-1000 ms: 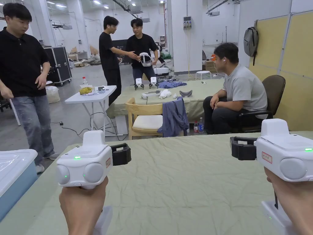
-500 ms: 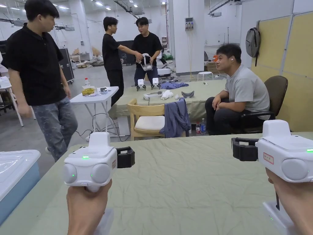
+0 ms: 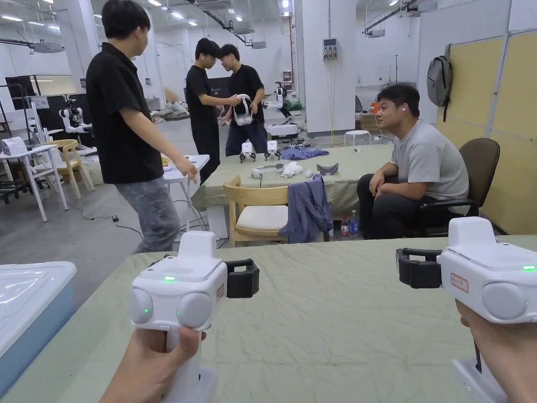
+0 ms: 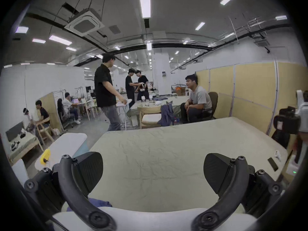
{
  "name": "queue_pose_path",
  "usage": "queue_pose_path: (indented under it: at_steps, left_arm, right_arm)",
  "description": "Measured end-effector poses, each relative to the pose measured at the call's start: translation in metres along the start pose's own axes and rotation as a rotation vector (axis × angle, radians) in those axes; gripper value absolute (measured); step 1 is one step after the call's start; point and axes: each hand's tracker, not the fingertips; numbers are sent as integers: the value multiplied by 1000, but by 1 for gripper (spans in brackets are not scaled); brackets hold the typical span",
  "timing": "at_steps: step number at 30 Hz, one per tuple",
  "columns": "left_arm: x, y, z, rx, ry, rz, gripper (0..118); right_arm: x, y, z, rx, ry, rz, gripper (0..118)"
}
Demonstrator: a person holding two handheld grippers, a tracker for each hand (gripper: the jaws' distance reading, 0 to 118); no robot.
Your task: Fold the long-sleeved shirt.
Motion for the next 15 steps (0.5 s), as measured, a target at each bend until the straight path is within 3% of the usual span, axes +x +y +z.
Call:
queue_pose_path:
  at_steps: [8, 15]
  left_arm:
    - [1, -2, 6, -1, 60, -34, 118]
    - [-8, 0, 0, -3, 82, 19, 118]
  right_arm:
    - [4, 4, 2, 2, 4, -17, 118]
    - [7, 7, 7, 6, 5, -41, 118]
